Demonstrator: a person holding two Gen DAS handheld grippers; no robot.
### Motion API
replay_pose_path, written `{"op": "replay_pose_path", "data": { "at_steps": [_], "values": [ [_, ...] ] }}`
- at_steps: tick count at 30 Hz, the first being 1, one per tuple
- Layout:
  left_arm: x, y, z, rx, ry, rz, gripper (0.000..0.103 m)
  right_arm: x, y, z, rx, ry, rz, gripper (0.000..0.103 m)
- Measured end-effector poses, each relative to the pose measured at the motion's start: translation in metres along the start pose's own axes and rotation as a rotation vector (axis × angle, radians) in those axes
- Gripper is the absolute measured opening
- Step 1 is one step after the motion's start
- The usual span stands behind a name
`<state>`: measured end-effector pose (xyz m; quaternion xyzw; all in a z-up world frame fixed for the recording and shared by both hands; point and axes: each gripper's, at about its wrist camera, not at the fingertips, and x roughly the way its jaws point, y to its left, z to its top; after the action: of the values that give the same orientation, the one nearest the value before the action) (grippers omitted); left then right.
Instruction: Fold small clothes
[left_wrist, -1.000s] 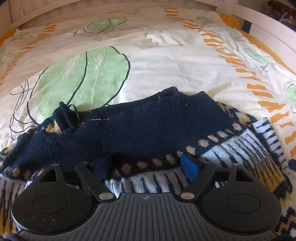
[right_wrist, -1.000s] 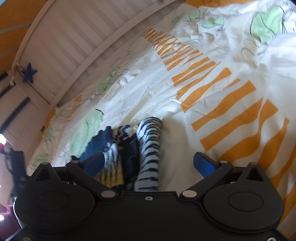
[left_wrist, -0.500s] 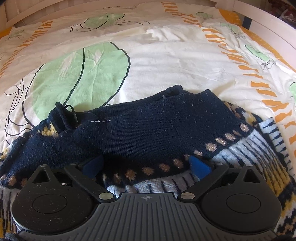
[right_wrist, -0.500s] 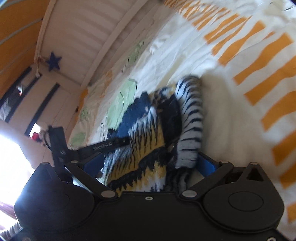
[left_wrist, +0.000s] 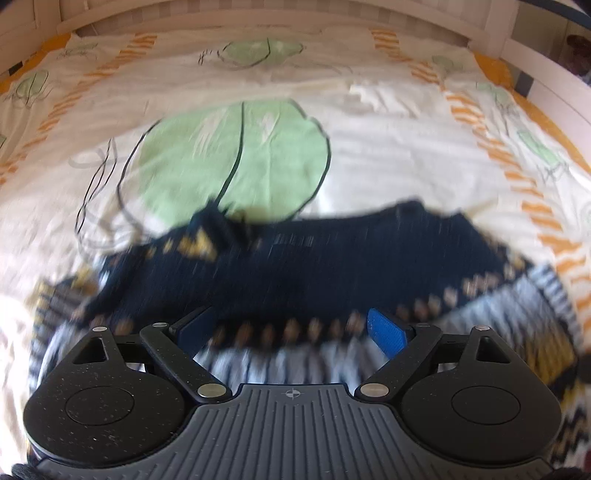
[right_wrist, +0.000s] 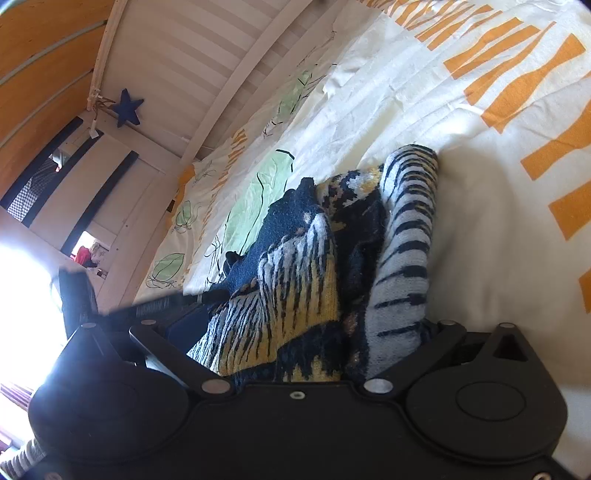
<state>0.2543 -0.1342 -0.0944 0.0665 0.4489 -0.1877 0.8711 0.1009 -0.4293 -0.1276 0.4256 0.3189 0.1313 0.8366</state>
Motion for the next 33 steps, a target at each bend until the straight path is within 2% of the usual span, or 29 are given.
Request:
{"op": "replay_pose_path", "data": {
  "at_steps": [4, 6, 9, 12, 16, 18, 19, 20, 26, 30, 33],
  "values": [
    [0.005, -0.007, -0.019, 0.067, -0.005, 0.032, 0.091, -0.001, -0.002, 0.0, 0.011, -0.016, 0.007, 0.103],
    [0.012, -0.012, -0.02, 0.081, -0.013, 0.047, 0.095, 0.0, -0.002, 0.0, 0.014, -0.02, 0.006, 0.103],
    [0.014, -0.005, -0.016, 0.036, -0.009, 0.021, 0.097, 0.0, 0.0, 0.0, 0.01, -0.022, -0.003, 0.103],
    [0.003, 0.008, -0.016, -0.008, -0.027, -0.025, 0.09, 0.002, 0.002, 0.001, -0.006, -0.014, -0.016, 0.103],
    [-0.018, 0.033, -0.025, -0.056, -0.057, -0.043, 0.09, 0.006, 0.008, 0.003, -0.024, 0.013, -0.05, 0.102],
    [-0.027, 0.048, -0.032, -0.077, -0.061, -0.045, 0.09, 0.008, 0.013, 0.006, -0.045, 0.035, -0.105, 0.081],
    [-0.031, 0.057, -0.035, -0.087, -0.065, -0.043, 0.09, 0.01, 0.016, 0.007, -0.06, 0.042, -0.145, 0.052],
    [-0.035, 0.065, -0.039, -0.101, -0.069, -0.043, 0.09, 0.011, 0.018, 0.006, -0.066, 0.048, -0.173, 0.037],
    [-0.064, 0.119, -0.053, -0.196, -0.12, -0.062, 0.09, 0.013, 0.061, 0.004, -0.157, 0.027, -0.285, 0.035],
    [-0.079, 0.152, -0.059, -0.235, -0.153, -0.038, 0.09, 0.014, 0.115, 0.008, -0.255, -0.001, -0.3, 0.035],
    [-0.085, 0.18, -0.065, -0.289, -0.163, -0.042, 0.09, 0.027, 0.159, 0.006, -0.335, 0.003, -0.259, 0.035]
  ]
}}
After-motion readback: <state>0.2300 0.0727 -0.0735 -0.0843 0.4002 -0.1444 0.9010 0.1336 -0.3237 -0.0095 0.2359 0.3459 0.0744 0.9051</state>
